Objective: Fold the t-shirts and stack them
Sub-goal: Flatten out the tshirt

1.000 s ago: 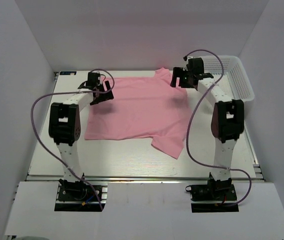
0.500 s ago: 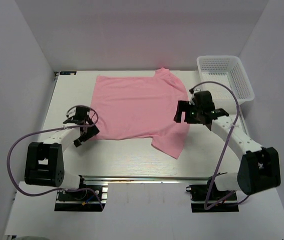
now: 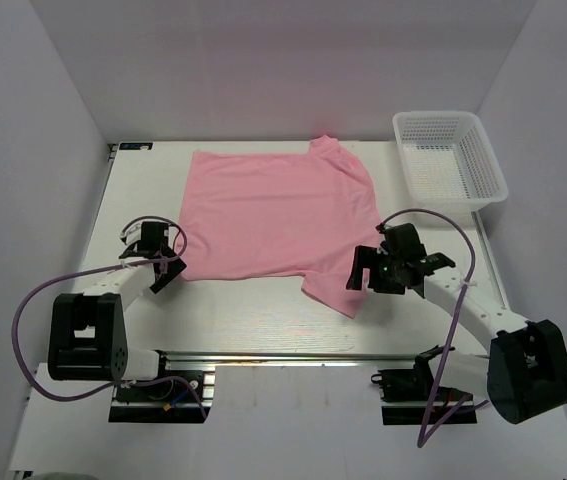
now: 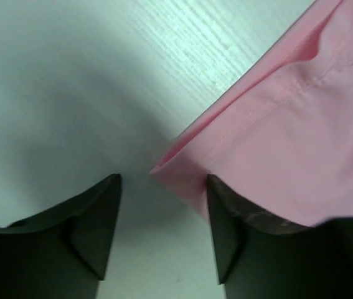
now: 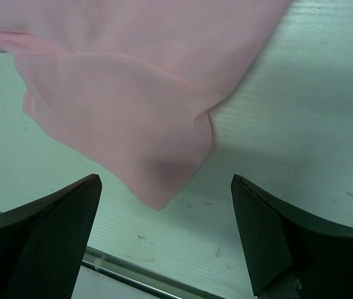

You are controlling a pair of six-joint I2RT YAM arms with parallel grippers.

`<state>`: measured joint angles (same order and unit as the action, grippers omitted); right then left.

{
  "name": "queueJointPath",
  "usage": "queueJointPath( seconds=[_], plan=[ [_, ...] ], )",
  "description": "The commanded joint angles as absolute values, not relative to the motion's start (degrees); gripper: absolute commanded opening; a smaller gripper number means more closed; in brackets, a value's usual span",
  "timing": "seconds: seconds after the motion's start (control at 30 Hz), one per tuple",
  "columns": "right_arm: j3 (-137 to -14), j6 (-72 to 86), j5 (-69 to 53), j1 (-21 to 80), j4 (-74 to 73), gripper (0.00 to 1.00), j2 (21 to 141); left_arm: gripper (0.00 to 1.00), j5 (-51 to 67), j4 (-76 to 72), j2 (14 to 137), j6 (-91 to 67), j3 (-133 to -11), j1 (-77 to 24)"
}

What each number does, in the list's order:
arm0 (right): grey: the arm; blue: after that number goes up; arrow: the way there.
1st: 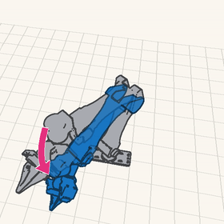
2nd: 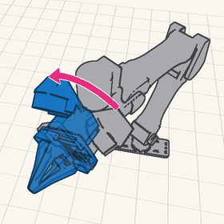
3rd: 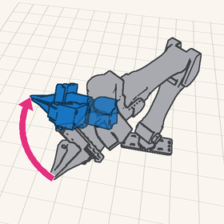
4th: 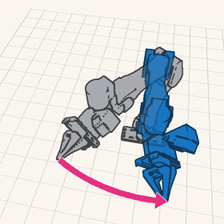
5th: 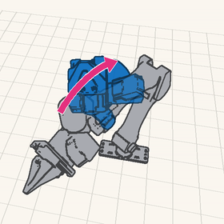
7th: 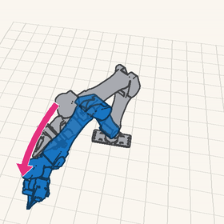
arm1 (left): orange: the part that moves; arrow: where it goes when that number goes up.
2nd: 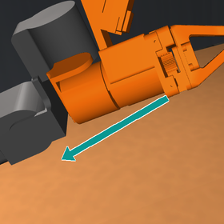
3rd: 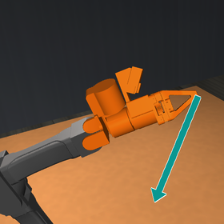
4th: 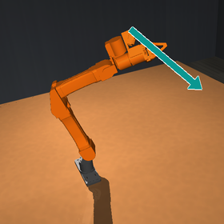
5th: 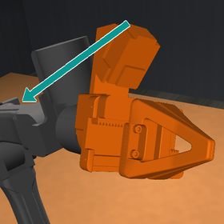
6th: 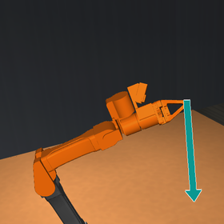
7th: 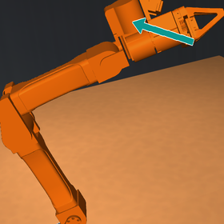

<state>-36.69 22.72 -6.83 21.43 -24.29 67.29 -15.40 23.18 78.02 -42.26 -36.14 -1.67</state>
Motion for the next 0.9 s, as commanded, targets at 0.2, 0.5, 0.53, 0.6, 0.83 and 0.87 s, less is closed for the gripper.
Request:
queueJointPath(
  seconds=[0.2, 0.5, 0.53, 0.6, 0.83, 0.87],
  plan=[
    [-35.42, 27.42, -7.47, 25.13, -23.03, 0.87, 69.70, 0.20, -5.19, 14.77, 82.09, -39.38, -33.13, -1.23],
    [-31.73, 32.08, -8.87, 29.09, -19.88, 0.81, 73.47, 0.00, -4.66, 14.06, 79.80, -38.14, -30.94, -1.23],
    [-31.21, 32.95, -9.49, 29.44, -19.08, 0.78, 74.35, 0.00, -4.66, 14.06, 78.24, -37.62, -30.94, -1.23],
    [-30.24, 34.27, -9.58, 30.14, -16.62, 0.67, 75.14, 0.00, -4.66, 14.06, 77.09, -37.62, -30.33, -1.23],
    [-29.18, 39.55, -1.68, 30.41, -11.07, 0.12, 72.60, 0.00, -4.66, 15.73, 71.64, -37.62, -30.32, -1.23],
    [-29.01, 40.51, -0.97, 30.32, -10.99, 0.07, 72.16, 0.00, -4.66, 15.73, 70.93, -37.62, -30.32, -1.23]
  ],
)
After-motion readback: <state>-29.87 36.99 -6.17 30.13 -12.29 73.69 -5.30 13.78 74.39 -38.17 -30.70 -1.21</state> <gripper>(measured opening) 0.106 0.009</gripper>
